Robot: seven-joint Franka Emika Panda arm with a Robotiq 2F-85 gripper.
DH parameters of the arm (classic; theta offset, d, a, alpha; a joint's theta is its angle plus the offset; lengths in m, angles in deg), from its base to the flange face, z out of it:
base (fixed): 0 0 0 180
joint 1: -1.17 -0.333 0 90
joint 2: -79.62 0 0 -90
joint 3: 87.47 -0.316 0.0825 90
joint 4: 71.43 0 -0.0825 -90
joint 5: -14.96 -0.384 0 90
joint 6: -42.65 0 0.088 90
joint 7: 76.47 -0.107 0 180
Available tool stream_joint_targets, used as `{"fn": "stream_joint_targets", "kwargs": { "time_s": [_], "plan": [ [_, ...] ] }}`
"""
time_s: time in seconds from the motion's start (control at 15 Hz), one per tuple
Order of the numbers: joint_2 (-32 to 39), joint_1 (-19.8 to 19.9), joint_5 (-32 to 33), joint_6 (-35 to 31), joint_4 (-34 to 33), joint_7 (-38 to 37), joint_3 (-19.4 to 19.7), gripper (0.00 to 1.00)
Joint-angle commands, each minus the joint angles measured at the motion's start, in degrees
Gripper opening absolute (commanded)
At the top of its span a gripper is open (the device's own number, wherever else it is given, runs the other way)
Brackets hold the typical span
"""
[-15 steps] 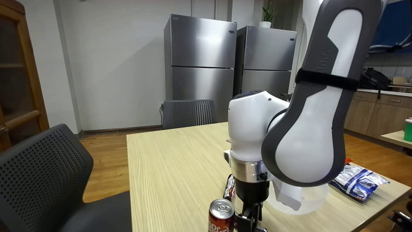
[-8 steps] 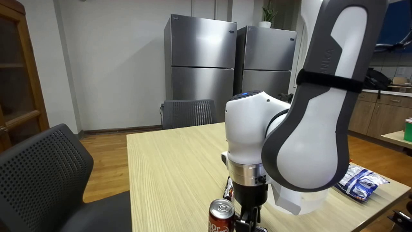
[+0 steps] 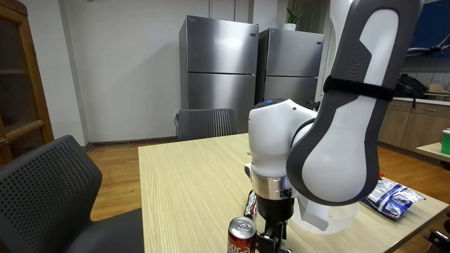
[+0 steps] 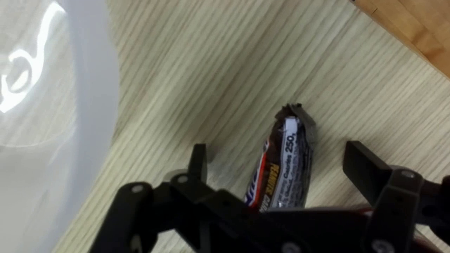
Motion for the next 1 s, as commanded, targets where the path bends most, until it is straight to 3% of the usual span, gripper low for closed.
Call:
{"fn": "stream_joint_targets", "kwargs": {
  "time_s": [0.0, 0.07, 0.27, 0.73, 0.8, 0.93],
  "plan": [
    [-1.98, 0.17, 0.57, 0.25, 1.16, -1.32, 0.08, 0.94],
    [-1.96, 0.28, 0.52, 0.33, 1.13, -1.2, 0.0, 0.74],
    [-1.65, 0.39, 0.39, 0.67, 0.8, -1.05, -0.19, 0.63],
    [-2.77, 0.5, 0.45, 0.66, 1.18, -1.18, -0.52, 0.08],
    [-2.77, 0.81, 0.31, 0.56, 1.3, -0.96, -0.66, 0.02],
    [-3.22, 2.28, -0.37, 0.38, 1.85, 0.68, -2.07, 0.05]
  ]
}}
